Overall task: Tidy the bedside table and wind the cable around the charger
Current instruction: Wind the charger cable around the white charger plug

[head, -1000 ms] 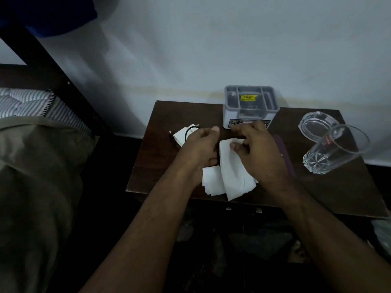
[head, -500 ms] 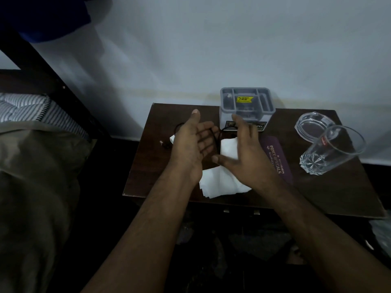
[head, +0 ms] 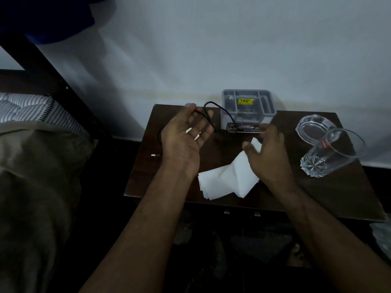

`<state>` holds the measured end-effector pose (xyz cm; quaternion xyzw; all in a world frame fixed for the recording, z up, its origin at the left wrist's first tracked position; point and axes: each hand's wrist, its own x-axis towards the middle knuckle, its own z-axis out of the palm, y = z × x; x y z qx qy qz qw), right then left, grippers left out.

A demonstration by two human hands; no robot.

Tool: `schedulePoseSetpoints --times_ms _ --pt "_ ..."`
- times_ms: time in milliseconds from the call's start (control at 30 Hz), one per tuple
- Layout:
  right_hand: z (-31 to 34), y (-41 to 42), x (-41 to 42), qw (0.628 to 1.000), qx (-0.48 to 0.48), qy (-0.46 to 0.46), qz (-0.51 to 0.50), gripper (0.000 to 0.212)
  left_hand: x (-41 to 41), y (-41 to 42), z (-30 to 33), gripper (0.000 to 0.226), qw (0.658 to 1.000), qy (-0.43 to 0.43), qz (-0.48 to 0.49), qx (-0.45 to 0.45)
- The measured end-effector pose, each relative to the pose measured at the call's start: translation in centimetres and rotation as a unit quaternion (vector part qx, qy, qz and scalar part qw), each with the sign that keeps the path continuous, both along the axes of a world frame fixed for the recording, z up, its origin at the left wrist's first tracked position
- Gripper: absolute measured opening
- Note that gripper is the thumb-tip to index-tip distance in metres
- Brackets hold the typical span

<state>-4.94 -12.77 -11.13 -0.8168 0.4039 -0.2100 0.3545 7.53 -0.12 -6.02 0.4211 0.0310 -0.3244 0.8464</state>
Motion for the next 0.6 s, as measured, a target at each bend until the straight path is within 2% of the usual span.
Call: schedulePoseSetpoints --times_ms 67,133,200,300,400,600 --pt "0.0 0.3 0.0 0.998 -0.004 0.056 0.023 0.058 0.3 0.3 0.2 0.022 1.000 0.009 0.007 -0.015" --pt "0.3 0.7 0.1 0.990 -0.064 0.119 0.051 0.062 0.5 0.6 0.2 0.028 1.000 0.010 0.012 -0.027" --pt "0.8 1.1 0.2 0.981 -0.120 0.141 0.064 0.059 0.5 0.8 0.2 0.030 0.999 0.011 0.010 -0.032" --pt "1.5 1.4 0.6 0.987 -0.134 0.043 0.073 0.043 0.6 0.9 0.1 0.032 0.999 0.011 0.003 -0.031" --pt "1.6 1.8 1.5 0.987 -0.067 -0.101 0.103 0.036 0.6 1.0 0.0 0.031 1.000 0.005 -0.006 -0.022" --pt "0.3 2.4 2.6 0.976 -0.075 -0.106 0.174 0.017 0.9 0.8 -0.3 0.011 0.999 -0.029 0.015 0.021"
